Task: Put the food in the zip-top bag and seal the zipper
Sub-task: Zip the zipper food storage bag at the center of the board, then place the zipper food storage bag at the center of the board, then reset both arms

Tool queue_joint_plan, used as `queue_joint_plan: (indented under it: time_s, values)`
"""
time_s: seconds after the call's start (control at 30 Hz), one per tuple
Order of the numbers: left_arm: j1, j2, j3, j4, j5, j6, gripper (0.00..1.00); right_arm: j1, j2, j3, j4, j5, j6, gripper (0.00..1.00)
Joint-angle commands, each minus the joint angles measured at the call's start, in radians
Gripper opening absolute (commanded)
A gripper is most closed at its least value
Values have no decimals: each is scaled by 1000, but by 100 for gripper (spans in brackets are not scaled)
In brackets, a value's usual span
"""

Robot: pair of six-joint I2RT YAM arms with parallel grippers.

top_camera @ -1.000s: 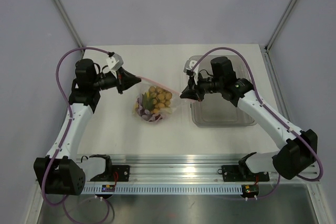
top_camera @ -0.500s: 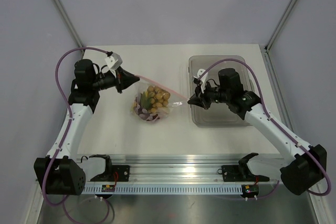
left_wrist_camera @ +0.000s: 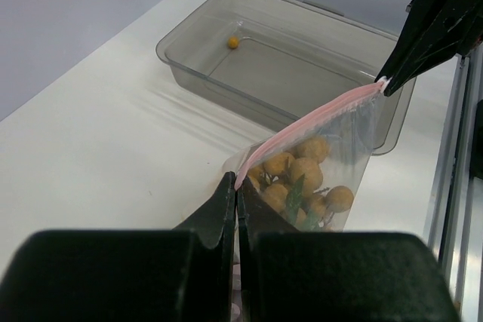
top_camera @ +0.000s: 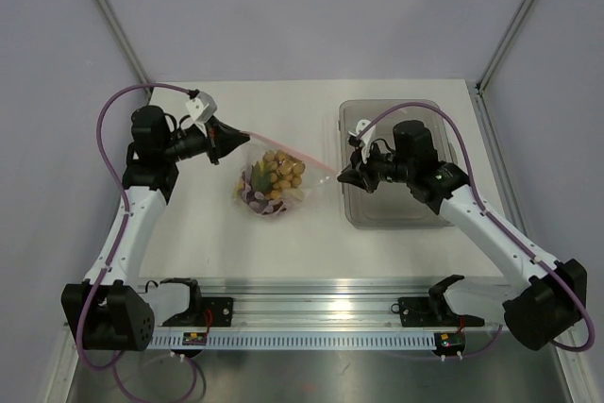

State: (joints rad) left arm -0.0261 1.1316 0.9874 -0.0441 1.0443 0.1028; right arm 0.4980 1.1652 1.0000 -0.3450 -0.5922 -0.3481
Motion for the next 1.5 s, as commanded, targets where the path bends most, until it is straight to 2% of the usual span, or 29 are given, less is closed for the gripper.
queue_joint_plan:
  time_s: [0.0, 0.17, 0.33, 0.43, 0.53, 0.57, 0.6, 0.63, 0.67, 0.7, 0.73, 0.77, 0.8, 0.87, 0.9, 0.97, 1.0, 1.07, 1.1, 1.13, 1.23, 1.3, 1.47]
  values:
    - [20, -20, 20, 150, -38, -12, 0, -12, 24, 64, 1, 11, -5, 0]
    - [20, 43, 71, 242, -85, -50, 0, -12, 122, 178, 96, 77, -29, 0]
    - [22, 175, 232, 290, -125, -68, 0, -12, 284, 342, 221, 161, -78, 3]
    - [26, 227, 321, 277, -142, -78, 0, -10, 356, 475, 183, 117, -91, 3]
    - [26, 215, 300, 299, -148, -98, 1, 2, 367, 516, 161, 63, -106, 3]
    - [25, 197, 277, 306, -150, -98, 7, 25, 363, 481, 175, 63, -120, 3]
    - [25, 177, 251, 306, -153, -97, 21, 40, 350, 456, 176, 66, -133, 3]
    - [26, 156, 187, 297, -174, -98, 41, 60, 326, 401, 178, 72, -143, 4]
    - [47, 95, 156, 285, -199, -133, 77, 86, 315, 372, 182, 74, -143, 5]
    - [48, 64, 117, 261, -231, -144, 91, 132, 303, 342, 181, 71, -137, 15]
    - [48, 22, 85, 248, -291, -162, 99, 161, 280, 275, 178, 75, -129, 23]
    - [49, -51, 30, 230, -321, -163, 99, 181, 266, 235, 185, 77, -105, 33]
    - [49, -94, 8, 190, -357, -164, 99, 209, 252, 194, 204, 103, -83, 52]
    - [49, -168, -25, 153, -484, -183, 99, 214, 200, 86, 263, 143, -14, 59]
    - [49, -231, -20, 100, -524, -190, 99, 214, 177, 60, 279, 219, 6, 63]
    - [49, -272, 9, 46, -628, -268, 99, 214, 94, 35, 284, 323, 43, 66]
    - [49, -292, 54, -58, -645, -288, 99, 214, 65, 37, 284, 467, 64, 67]
    - [48, -297, 97, -205, -693, -330, 99, 214, -8, 60, 256, 619, 127, 80]
    - [48, -297, 124, -248, -710, -350, 99, 214, -28, 75, 236, 743, 148, 97]
    - [48, -299, 131, -285, -730, -371, 99, 212, -63, 101, 226, 811, 173, 99]
    - [49, -294, 126, -422, -739, -399, 99, 211, -88, 167, 141, 1049, 318, 99]
    - [48, -299, 111, -494, -748, -411, 99, 200, -59, 218, -6, 1155, 404, 100]
    - [48, -378, 10, -536, -733, -495, 99, 172, -1, 293, -326, 1250, 662, 99]
